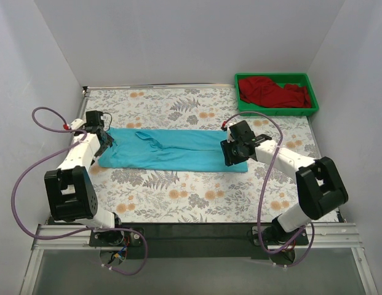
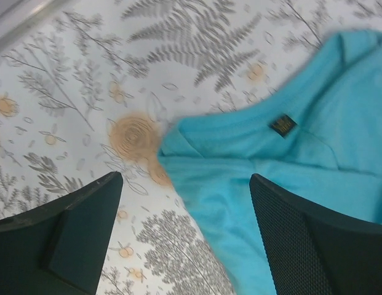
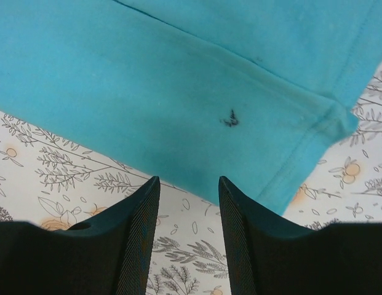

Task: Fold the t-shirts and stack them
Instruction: Fold the tshirt

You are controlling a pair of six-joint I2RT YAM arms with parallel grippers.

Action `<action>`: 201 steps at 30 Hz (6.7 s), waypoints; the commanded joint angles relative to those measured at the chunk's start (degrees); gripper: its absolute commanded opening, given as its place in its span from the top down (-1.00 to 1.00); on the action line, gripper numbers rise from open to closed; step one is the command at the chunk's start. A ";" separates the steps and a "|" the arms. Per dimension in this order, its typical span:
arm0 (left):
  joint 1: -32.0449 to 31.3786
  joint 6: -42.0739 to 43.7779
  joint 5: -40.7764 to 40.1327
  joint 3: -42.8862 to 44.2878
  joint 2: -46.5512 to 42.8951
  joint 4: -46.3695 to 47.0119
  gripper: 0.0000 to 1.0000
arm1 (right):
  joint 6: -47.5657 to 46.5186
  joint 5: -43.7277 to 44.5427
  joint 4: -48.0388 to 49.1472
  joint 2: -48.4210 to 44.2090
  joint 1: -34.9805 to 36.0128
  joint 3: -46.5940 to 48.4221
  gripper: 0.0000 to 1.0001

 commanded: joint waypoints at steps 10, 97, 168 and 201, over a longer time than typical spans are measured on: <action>-10.53 -2.53 5.00 -0.44 4.82 0.74 -0.44 | -3.26 0.21 -1.23 8.44 3.02 3.40 0.14; -22.58 9.12 2.96 18.34 30.47 11.99 -0.24 | -3.79 -13.57 -8.43 8.53 6.88 -4.17 0.16; -80.41 26.22 14.23 -9.67 0.60 7.87 -0.15 | 3.59 -14.55 0.53 -0.52 -3.13 -3.90 0.23; -80.41 21.12 21.70 -5.10 6.85 3.47 0.88 | 5.00 -20.18 0.62 3.34 -2.34 -9.97 0.31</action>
